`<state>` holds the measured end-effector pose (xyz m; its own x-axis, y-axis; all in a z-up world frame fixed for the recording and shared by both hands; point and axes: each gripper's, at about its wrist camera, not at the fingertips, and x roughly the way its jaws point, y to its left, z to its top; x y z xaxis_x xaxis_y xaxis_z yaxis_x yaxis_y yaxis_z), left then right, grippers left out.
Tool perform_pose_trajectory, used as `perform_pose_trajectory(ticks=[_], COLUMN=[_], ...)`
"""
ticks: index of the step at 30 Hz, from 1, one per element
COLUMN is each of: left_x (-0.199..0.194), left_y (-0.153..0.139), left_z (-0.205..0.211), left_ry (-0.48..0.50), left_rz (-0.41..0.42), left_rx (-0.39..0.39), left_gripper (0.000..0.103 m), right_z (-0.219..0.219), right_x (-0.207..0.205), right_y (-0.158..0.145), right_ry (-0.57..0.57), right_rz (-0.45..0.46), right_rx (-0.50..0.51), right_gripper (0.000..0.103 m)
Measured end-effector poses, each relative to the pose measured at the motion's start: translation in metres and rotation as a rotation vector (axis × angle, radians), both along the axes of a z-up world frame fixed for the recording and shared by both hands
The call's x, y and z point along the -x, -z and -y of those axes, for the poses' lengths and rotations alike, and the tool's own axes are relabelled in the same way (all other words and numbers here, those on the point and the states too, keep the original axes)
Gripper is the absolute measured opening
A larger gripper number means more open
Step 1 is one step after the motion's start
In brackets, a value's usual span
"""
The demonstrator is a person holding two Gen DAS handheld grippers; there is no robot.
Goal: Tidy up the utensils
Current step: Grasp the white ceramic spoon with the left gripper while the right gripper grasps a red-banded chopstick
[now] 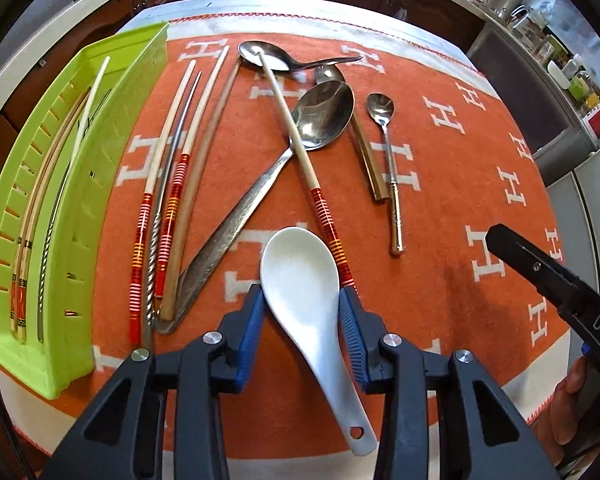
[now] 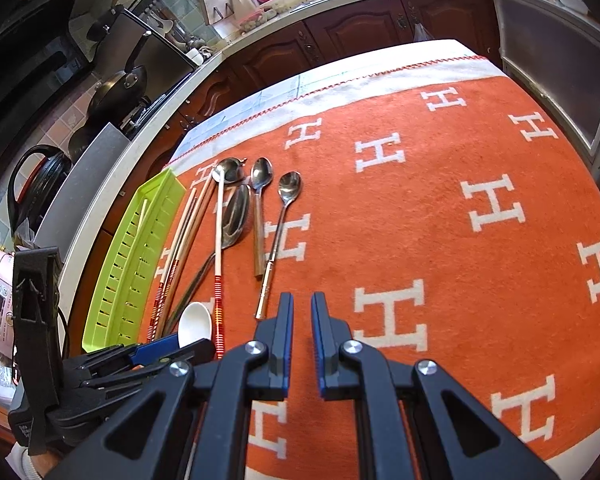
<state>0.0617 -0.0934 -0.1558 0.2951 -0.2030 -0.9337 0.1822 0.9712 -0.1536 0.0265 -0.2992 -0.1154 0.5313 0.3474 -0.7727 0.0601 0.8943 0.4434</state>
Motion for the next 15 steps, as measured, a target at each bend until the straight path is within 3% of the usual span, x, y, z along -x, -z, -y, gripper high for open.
perform_pose_trajectory(ticks=[12, 13, 15], left_x=[-0.001, -0.001, -0.001], left_y=[0.0, -0.001, -0.004], left_z=[-0.021, -0.022, -0.027], left_ry=[-0.062, -0.072, -0.066], left_rz=[-0.002, 0.008, 0.009], left_rx=[0.109, 0.096, 0.114], left_gripper=[0.034, 0.005, 0.004], right_z=[0.004, 0.003, 0.001], right_x=[-0.001, -0.001, -0.001], right_y=[0.005, 0.005, 0.004], right_ry=[0.007, 0.004, 0.0], right_rz=[-0.01, -0.009, -0.006], right_rx=[0.0, 0.001, 0.007], right_gripper=[0.009, 0.009, 0.009])
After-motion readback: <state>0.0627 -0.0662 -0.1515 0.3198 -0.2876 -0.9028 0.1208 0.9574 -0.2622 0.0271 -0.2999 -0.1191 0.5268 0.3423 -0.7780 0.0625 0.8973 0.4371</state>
